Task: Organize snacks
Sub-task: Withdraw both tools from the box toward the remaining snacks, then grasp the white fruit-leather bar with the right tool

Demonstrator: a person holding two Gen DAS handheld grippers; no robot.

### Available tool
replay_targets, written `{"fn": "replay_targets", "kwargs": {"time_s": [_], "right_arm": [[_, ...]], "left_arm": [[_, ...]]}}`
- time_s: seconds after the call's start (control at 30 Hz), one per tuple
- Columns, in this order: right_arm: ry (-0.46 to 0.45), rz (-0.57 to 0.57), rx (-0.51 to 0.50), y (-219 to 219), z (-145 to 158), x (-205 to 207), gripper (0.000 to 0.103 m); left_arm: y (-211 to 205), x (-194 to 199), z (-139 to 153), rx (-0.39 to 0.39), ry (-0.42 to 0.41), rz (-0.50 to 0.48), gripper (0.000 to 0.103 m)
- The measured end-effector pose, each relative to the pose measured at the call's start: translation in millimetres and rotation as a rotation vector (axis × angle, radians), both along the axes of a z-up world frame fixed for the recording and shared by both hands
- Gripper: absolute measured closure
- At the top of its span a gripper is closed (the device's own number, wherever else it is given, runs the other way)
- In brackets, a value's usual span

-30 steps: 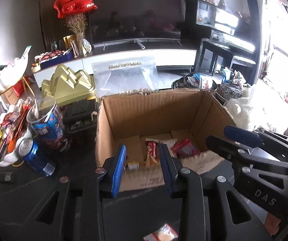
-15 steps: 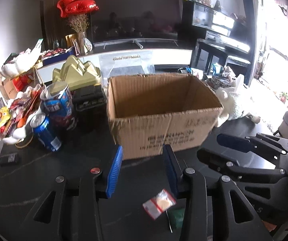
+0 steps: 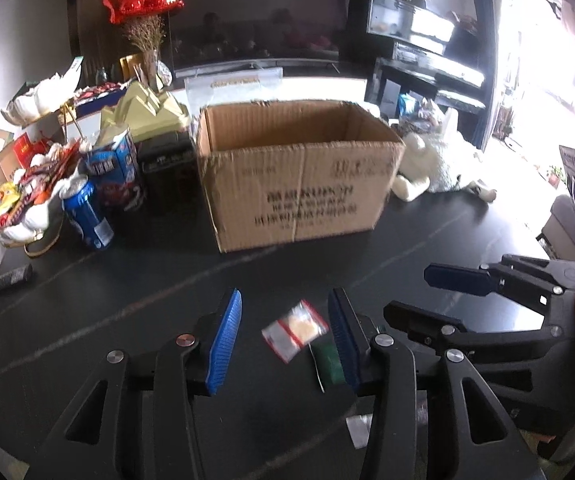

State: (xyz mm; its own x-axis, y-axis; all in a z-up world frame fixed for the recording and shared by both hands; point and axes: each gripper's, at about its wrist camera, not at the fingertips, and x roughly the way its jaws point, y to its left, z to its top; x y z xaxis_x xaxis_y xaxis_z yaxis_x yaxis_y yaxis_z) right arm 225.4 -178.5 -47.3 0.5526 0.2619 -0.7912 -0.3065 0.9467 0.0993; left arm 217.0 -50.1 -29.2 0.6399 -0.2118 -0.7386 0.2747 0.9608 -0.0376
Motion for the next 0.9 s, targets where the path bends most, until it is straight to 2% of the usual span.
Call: {"fn": "replay_targets", "kwargs": {"time_s": [0.47,0.73,0.9], "right_arm": [[0.090,0.086,-0.099,5.9,-22.9,-53.8,0.054],[0.145,0.128,-0.184,12.5,-47.4,-76.5,0.054],[0.203,0.154,-0.196,14.3,-66.8,-81.3,0.054]], "left_arm": [[0.6,-56.7,-38.1,-0.052,0.102,-0.004,0.056],[3.4,-69.6,-67.1,-0.050,0.196,0.002,0.056],[1.1,-71.7,-77.8,-0.052,0.233,-0.008,0.056]]}}
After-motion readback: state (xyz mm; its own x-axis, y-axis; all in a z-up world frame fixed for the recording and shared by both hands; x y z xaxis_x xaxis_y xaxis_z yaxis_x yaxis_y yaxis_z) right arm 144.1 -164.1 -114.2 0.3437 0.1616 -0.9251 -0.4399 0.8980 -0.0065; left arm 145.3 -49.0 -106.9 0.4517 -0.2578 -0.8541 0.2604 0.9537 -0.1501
